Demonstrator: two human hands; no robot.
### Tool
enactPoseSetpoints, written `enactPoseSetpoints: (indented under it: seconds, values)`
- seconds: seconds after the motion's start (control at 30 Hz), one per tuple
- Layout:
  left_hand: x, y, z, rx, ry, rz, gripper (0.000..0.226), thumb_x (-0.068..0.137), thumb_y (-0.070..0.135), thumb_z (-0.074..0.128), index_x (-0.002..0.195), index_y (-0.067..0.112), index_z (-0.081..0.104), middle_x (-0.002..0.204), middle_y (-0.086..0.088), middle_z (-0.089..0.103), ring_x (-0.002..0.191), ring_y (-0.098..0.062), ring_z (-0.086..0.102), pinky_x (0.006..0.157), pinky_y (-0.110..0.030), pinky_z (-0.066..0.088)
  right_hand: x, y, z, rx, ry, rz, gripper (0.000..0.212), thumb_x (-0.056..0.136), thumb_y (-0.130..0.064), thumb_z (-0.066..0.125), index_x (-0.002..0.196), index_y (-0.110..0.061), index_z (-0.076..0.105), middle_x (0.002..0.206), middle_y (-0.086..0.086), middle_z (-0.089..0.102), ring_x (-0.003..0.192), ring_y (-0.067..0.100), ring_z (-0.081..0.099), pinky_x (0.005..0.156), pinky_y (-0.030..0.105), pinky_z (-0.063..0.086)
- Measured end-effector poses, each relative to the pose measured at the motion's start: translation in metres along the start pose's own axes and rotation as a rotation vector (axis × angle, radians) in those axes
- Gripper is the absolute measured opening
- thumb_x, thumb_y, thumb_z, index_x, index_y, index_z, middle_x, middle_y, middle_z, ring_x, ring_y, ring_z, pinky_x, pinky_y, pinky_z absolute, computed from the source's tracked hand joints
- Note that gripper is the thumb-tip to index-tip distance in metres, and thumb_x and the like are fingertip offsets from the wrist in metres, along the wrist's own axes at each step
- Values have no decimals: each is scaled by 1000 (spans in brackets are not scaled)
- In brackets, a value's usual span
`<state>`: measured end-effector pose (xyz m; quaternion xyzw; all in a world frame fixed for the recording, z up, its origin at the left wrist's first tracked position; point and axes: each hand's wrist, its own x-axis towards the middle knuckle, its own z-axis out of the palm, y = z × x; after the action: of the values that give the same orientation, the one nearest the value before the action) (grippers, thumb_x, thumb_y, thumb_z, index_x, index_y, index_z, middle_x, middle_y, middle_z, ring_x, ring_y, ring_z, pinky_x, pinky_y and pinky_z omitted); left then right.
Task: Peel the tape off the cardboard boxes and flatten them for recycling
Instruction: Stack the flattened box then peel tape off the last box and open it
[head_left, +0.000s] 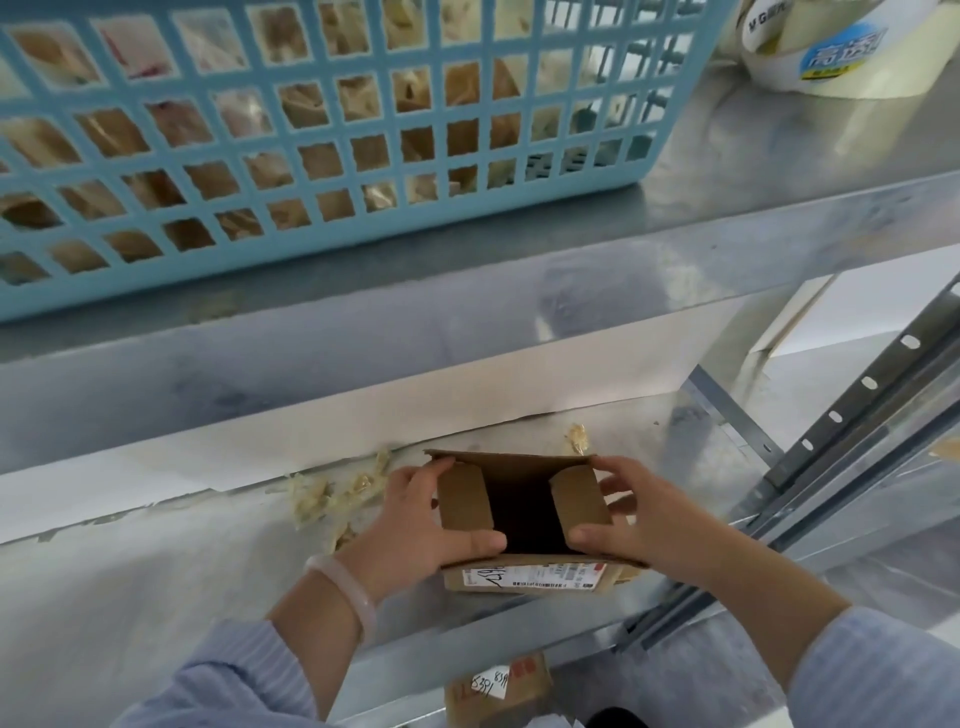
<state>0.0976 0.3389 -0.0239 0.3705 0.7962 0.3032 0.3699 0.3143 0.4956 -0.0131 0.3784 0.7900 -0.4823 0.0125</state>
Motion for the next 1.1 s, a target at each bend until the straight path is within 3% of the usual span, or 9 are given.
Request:
enactPoseSetpoints:
  seconds: [0.13, 0.4, 0.47, 0.53, 0.6, 0.73, 0.83, 0.93, 1.1]
  values:
    - [6, 4, 22, 132, 118, -67, 120, 37, 71, 77, 138, 39, 20, 128, 9, 19, 120, -19, 41, 100, -31, 42, 15, -12, 19, -116, 146, 151, 110, 40, -73, 77, 127, -38, 21, 113, -3, 49, 96, 15, 58, 81, 33, 54]
    - [-15, -5, 24, 92, 154, 159, 77, 66, 50, 55, 129, 55, 12, 125, 16, 25, 94, -8, 50, 70, -16, 47, 1, -6, 19, 16, 171, 153, 58, 78, -38, 61, 114, -50, 18, 99, -2, 54, 79, 17, 63, 59, 27, 52]
    - [-25, -9, 21, -42, 140, 253, 70, 77, 35, 47, 134, 56, 12, 134, 11, 36, 108, -9, 53, 82, -19, 51, -12, 0, 11, 147, 199, 103, 51, 91, -22, 55, 121, -47, 23, 108, -3, 53, 82, 16, 64, 58, 22, 55]
    - [-32, -13, 16, -126, 139, 347, 78, 80, 20, 41, 137, 62, 10, 143, 30, 31, 132, 3, 35, 105, -16, 36, -25, 8, 1, 150, 213, 40, 56, 93, -11, 52, 126, -49, 28, 111, -3, 52, 84, 18, 65, 61, 23, 56]
    - [-41, -17, 12, -16, 180, 439, 86, 79, 13, 39, 138, 66, 6, 138, 52, 15, 132, 22, 17, 104, 1, 16, -33, 16, -3, 188, 224, -10, 61, 90, -2, 53, 126, -49, 36, 112, -6, 54, 93, 19, 64, 74, 31, 58]
    - [-50, -26, 15, 148, 201, 526, 83, 79, 9, 39, 144, 54, 14, 146, 38, 21, 137, 10, 22, 110, -6, 15, -36, 32, 2, 338, 318, -31, 59, 86, 10, 50, 115, -41, 52, 108, -1, 61, 94, 20, 65, 77, 36, 59]
    - [-53, -35, 21, 228, 131, 538, 79, 78, 6, 39, 141, 49, 21, 153, 30, 16, 143, 2, 17, 115, -22, 19, -36, 40, 14, 436, 354, 35, 43, 90, 5, 44, 100, -32, 62, 96, 5, 67, 81, 16, 68, 66, 28, 58]
    - [-57, -44, 28, 302, 98, 581, 73, 79, 7, 40, 132, 54, 23, 152, 36, 9, 141, 6, 17, 111, -18, 22, -37, 49, 24, 622, 367, 79, 45, 98, -4, 35, 90, -32, 69, 87, 3, 71, 82, 22, 71, 61, 35, 59]
    - [-57, -50, 35, 441, 63, 713, 52, 80, 11, 36, 127, 25, 50, 156, 18, 24, 138, 0, 30, 110, -24, 33, -32, 57, 20, 569, 360, 266, 38, 92, -55, 48, 96, -23, 67, 80, 1, 75, 73, 22, 74, 56, 29, 59]
